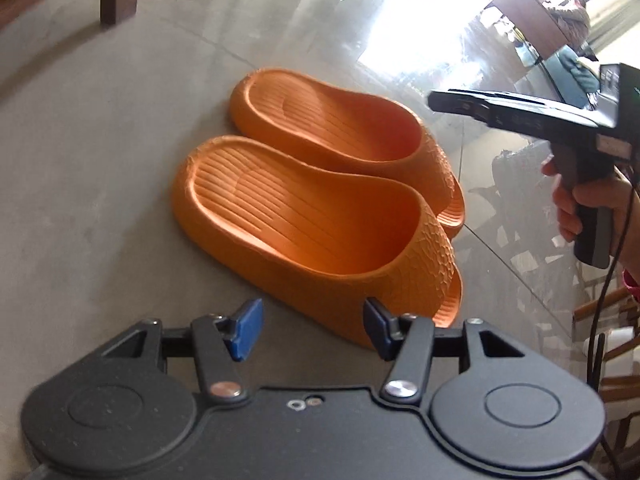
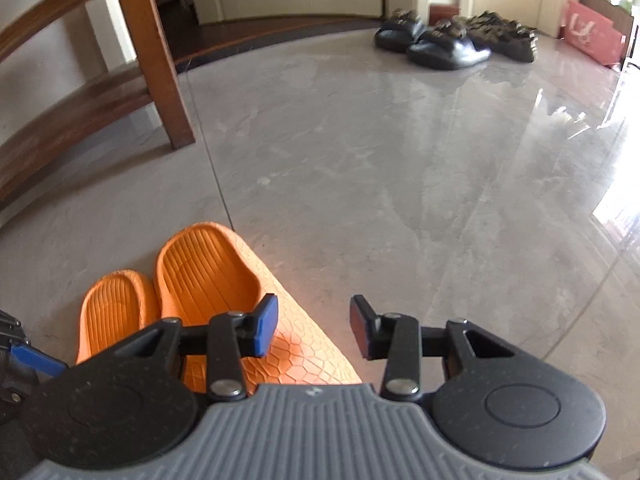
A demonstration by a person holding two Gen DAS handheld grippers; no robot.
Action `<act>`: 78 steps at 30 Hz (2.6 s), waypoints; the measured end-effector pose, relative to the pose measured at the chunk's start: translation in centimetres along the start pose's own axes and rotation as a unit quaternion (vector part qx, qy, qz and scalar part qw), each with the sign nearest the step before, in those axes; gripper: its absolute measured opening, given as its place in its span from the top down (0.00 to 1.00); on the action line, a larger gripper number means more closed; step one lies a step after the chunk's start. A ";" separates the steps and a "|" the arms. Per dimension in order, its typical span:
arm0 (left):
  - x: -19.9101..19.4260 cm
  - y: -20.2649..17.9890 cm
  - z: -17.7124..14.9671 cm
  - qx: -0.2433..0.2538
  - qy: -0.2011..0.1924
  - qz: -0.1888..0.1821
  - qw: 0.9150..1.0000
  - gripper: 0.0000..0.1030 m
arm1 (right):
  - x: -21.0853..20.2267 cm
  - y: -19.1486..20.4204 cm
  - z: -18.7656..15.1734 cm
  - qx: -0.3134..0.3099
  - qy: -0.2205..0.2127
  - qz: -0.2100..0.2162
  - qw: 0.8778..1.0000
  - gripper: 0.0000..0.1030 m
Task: Organize scattered shoes
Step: 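Set the held orange slide down with the left gripper while the right gripper aligns the other, then move the right gripper over the straps of the orange pair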
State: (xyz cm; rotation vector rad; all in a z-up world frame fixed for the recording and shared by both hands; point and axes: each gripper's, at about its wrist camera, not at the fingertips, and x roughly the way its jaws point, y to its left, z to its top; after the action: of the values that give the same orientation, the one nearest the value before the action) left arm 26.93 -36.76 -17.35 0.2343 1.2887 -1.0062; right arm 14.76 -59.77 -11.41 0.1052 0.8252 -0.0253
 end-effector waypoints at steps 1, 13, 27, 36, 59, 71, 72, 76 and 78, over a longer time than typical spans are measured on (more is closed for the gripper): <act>-1.1 0.0 -0.3 0.014 -0.007 0.008 1.000 0.46 | -0.5 0.2 -0.4 -0.003 -0.004 0.002 1.000 0.58; -6.0 -1.7 -3.3 0.009 -0.179 -0.004 0.984 0.43 | -4.6 3.5 -7.2 -0.041 -0.024 0.001 0.999 0.58; -4.6 -7.2 -4.8 -0.084 -0.188 0.281 0.937 0.35 | -4.0 5.3 -7.4 -0.059 -0.012 -0.025 0.998 0.58; -4.9 -8.1 -6.4 -0.174 -0.194 0.321 0.911 0.35 | -3.7 4.8 -6.4 -0.077 -0.013 0.003 0.997 0.57; -4.4 -7.2 -7.7 -0.217 -0.201 0.334 0.895 0.34 | -2.0 2.9 -7.9 -0.115 -0.010 0.050 0.992 0.41; -3.8 -7.6 -8.3 -0.237 -0.203 0.347 0.884 0.34 | -1.0 2.7 -9.2 -0.129 -0.004 0.055 0.990 0.41; -3.8 -7.7 -8.5 -0.239 -0.206 0.346 0.883 0.34 | -0.8 2.8 -9.2 -0.130 -0.004 0.055 0.990 0.41; -3.6 -8.0 -8.7 -0.228 -0.210 0.346 0.886 0.34 | 0.0 2.8 -9.0 -0.131 -0.003 0.061 0.990 0.41; -3.4 -8.1 -8.8 -0.223 -0.210 0.345 0.887 0.34 | 0.5 2.8 -8.9 -0.131 -0.006 0.059 0.990 0.40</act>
State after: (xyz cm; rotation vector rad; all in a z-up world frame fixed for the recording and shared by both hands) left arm 15.26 -33.96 -14.16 0.0946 0.8902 -0.1188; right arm 8.77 -56.05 -17.51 -0.0938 0.8028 0.1926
